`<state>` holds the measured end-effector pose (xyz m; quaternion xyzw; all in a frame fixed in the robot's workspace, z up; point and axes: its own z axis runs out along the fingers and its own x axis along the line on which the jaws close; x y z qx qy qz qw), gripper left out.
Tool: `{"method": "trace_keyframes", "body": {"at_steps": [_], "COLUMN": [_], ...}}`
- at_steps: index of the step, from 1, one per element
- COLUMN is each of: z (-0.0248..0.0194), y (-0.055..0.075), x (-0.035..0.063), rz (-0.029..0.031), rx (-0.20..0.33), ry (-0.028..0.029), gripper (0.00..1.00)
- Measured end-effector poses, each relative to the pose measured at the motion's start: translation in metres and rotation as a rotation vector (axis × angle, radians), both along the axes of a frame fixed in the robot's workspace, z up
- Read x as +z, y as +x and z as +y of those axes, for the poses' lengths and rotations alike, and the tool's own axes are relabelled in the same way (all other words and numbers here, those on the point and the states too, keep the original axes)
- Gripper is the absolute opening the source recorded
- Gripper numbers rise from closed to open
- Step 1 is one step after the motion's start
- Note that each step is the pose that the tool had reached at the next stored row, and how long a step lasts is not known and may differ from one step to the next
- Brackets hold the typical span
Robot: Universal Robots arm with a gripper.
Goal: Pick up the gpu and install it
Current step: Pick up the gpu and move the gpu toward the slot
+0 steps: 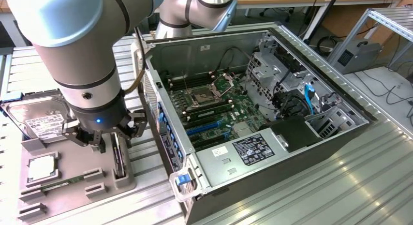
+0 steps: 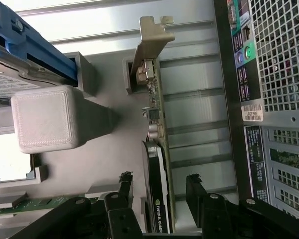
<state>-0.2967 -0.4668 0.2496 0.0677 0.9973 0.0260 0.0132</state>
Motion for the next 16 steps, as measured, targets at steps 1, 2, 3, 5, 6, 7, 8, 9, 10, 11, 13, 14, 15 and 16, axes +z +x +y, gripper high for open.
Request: {"method": "trace_keyframes", "body": {"at_steps": [1,2,3,5,6,7,8,9,10,11,13,14,15,16], "z": [0.0003,0.0006,0.0009,0.0021,0.0030,0.0038,0.0046,0.0051,0.0060,0.0066,0.0069,0.0070,0.0070,0.0070], "y": [0.000,0.000,0.000,0.000,0.000,0.000,-0.001,-0.001,-0.002,-0.003,-0.003,-0.003,-0.003,-0.003], "x": [-0.0012,-0.0020,-0.0025,-0.0037,-0.0042,-0.0047,-0.0053,-0.0056,-0.0067,-0.0076,-0.0103,-0.0113,-0.0119,-0.0119], "rz": [-0.0001,0.0000,0.0001,0.0000,0.0001,0.0000,-0.0001,0.0000,-0.0001,0.0000,0.0000,0.0000,0.0000,0.0002], "rx": [0.000,0.000,-0.001,-0.001,-0.002,-0.002,-0.002,-0.003,-0.004,-0.005,-0.005,-0.006,-0.006,-0.006], "ry": [0.0000,0.0000,-0.0001,-0.0001,-0.0001,0.0001,0.0001,0.0000,0.0001,0.0000,0.0001,0.0001,0.0001,-0.0001], "gripper": [0.56,0.56,0.56,0.56,0.56,0.56,0.56,0.56,0.56,0.56,0.56,0.56,0.56,0.56]}}
